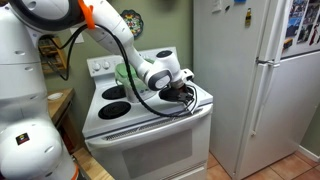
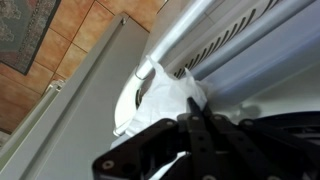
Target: Use the piece of tissue to wipe the oven handle
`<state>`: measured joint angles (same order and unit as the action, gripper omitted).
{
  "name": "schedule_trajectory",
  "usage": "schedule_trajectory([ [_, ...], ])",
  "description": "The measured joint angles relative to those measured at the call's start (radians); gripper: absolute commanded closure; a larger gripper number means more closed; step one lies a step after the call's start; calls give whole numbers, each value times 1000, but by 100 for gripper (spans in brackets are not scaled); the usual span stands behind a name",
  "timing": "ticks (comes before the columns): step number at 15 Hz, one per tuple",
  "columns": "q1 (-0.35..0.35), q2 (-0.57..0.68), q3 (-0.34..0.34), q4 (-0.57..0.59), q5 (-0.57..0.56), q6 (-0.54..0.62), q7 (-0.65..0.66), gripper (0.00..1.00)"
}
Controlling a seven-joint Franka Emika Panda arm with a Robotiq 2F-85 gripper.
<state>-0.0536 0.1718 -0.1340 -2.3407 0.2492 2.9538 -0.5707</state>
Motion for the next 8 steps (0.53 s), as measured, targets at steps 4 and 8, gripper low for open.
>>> schedule_trajectory([
  [4,3,-34,-13,-10,-42,-90,1,98],
  [8,-20,-138,15,-50,-66,-308,-46,98],
])
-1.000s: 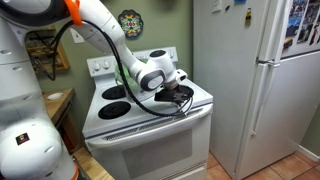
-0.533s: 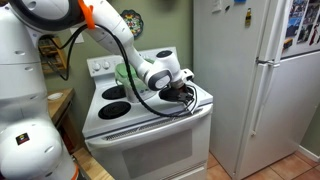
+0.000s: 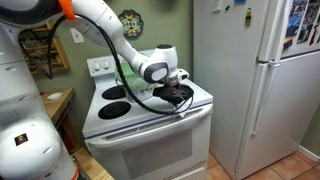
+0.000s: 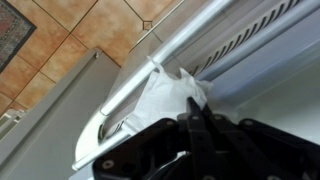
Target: Use the piece of tissue to wipe the oven handle
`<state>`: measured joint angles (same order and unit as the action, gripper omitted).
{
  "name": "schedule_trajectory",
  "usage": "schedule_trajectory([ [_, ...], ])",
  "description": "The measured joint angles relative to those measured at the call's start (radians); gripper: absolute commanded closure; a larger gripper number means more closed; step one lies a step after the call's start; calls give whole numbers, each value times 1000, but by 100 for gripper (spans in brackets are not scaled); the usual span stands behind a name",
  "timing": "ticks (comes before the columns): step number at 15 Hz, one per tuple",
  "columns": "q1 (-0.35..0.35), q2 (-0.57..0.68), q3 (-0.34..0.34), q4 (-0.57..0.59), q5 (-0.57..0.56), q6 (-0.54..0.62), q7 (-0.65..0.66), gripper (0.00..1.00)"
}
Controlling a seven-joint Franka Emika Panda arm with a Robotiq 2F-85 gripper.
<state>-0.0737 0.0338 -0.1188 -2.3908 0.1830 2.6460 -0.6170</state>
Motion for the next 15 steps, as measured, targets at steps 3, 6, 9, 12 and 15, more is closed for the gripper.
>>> schedule_trajectory([
  [3,2,-81,14,-22,17,-194,-82,97],
  [6,12,-134,19,-38,11,-350,-132,97],
  [9,25,-164,23,-51,-1,-466,-166,98],
  [12,36,-176,28,-58,-11,-487,-181,98],
  [15,44,-188,28,-60,30,-412,-267,98],
])
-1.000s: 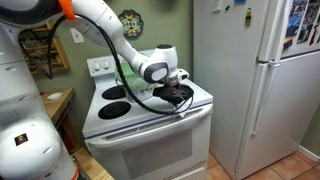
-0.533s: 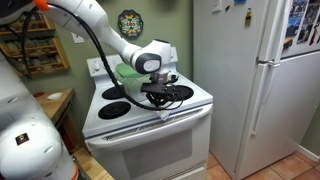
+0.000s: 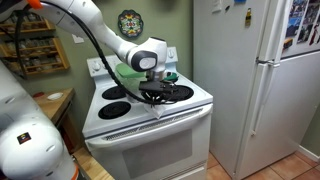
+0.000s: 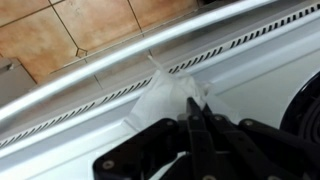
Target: Use the piece of tissue to wipe the oven handle
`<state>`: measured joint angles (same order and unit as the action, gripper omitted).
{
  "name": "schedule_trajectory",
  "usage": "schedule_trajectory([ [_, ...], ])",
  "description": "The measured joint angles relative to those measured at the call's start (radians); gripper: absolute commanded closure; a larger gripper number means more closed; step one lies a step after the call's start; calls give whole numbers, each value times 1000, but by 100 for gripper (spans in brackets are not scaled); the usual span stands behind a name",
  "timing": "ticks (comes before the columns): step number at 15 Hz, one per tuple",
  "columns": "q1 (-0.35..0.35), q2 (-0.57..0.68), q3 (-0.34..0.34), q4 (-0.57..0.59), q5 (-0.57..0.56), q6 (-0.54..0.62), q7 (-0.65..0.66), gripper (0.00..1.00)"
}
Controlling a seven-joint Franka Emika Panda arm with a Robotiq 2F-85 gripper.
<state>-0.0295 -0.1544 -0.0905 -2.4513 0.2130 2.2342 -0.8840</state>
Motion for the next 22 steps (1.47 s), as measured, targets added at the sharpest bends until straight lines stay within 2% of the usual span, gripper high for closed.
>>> schedule_trajectory([
  [6,57,-51,-6,-37,211,157,-316,95],
  [7,71,-55,-10,-42,260,171,-383,77],
  [9,94,-58,-17,-47,351,178,-498,67],
  [12,103,-58,-19,-48,440,178,-614,45],
  [18,96,-59,-26,-49,501,176,-728,1],
  [22,74,-60,-28,-49,488,170,-726,0],
])
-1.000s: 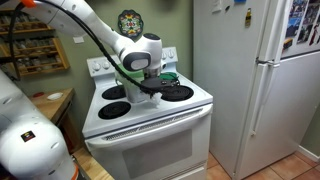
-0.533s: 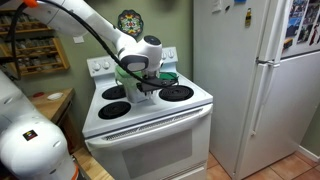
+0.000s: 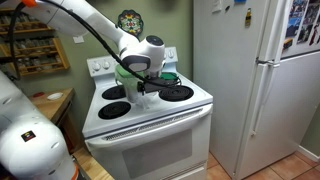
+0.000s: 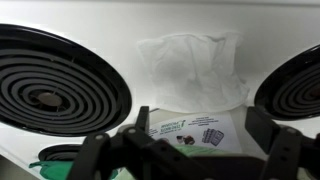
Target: Use the piece of tissue to wipe the oven handle
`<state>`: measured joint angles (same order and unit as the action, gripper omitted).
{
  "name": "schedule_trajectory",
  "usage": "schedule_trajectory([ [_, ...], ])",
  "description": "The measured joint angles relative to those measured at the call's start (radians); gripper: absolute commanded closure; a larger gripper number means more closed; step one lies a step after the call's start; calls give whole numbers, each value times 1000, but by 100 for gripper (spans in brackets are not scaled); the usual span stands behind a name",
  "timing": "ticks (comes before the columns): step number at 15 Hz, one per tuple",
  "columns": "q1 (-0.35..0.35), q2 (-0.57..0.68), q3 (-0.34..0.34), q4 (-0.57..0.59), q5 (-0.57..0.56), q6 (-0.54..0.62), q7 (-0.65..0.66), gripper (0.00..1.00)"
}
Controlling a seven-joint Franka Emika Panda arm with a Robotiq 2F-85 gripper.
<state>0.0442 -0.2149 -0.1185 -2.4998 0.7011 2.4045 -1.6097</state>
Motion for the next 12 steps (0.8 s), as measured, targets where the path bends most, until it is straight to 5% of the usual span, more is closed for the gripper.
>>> schedule_trajectory([
  [8,-76,-10,-13,-1,-236,-60,205,0],
  [12,-107,-27,-20,21,-356,-192,404,0],
])
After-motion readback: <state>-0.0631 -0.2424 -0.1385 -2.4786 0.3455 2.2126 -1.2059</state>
